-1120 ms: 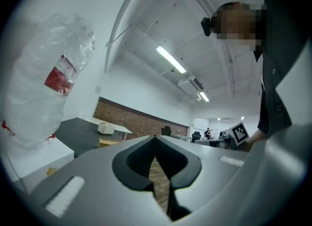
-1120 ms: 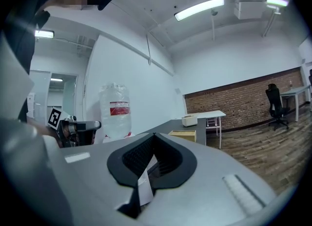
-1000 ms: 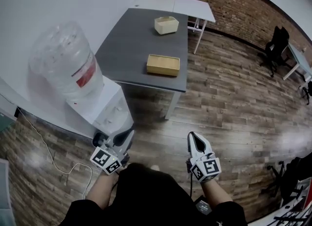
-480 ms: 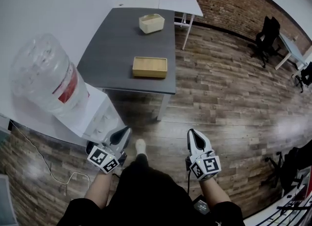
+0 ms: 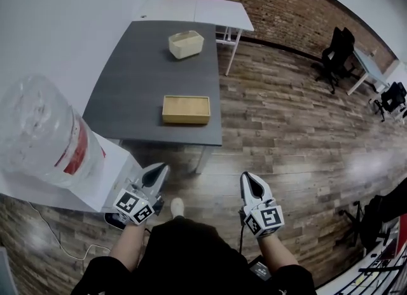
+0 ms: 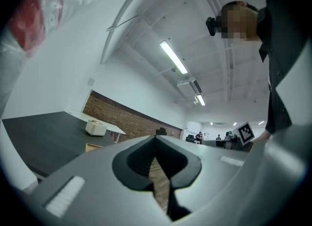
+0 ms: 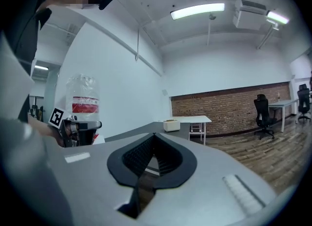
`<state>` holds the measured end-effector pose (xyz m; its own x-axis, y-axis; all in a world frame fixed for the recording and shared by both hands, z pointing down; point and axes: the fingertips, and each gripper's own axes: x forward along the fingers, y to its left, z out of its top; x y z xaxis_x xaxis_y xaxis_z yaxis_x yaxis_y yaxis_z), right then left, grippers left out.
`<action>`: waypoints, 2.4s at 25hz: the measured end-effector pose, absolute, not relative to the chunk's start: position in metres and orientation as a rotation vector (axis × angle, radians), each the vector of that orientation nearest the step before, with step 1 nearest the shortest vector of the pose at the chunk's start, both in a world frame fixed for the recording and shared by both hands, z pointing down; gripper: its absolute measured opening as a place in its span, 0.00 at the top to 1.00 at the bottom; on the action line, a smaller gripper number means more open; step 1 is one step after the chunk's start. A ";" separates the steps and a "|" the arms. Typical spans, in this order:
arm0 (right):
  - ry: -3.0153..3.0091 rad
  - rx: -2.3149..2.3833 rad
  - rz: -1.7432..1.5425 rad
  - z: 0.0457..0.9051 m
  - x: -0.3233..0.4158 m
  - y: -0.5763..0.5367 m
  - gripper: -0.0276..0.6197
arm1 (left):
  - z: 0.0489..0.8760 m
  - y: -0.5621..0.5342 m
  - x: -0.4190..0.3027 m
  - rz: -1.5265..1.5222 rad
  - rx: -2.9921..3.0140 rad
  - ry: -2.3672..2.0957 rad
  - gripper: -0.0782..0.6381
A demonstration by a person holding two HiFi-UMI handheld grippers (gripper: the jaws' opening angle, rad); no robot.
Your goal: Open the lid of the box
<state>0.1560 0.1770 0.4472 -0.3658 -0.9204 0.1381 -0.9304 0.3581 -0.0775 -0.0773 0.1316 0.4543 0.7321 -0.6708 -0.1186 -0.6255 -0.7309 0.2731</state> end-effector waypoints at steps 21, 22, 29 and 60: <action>-2.500 1.659 0.232 0.459 0.113 0.046 0.95 | 0.462 0.020 -0.095 -0.265 2.681 -1.092 0.89; -2.501 1.646 0.237 0.461 0.111 0.042 0.95 | 0.463 0.015 -0.097 -0.251 2.673 -1.112 0.89; -2.463 1.677 0.245 0.466 0.131 -0.010 0.95 | 0.464 -0.029 -0.097 -0.213 2.655 -1.194 0.89; -2.313 1.483 0.583 0.579 0.127 -0.138 0.95 | 0.591 -0.147 -0.119 0.215 2.264 -1.362 0.76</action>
<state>0.1268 -0.1378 0.5791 -0.4026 -0.7781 0.4822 -0.9137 0.3736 -0.1600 -0.1193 -0.1468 0.5905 0.4912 -0.7875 0.3723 -0.8639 -0.3855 0.3242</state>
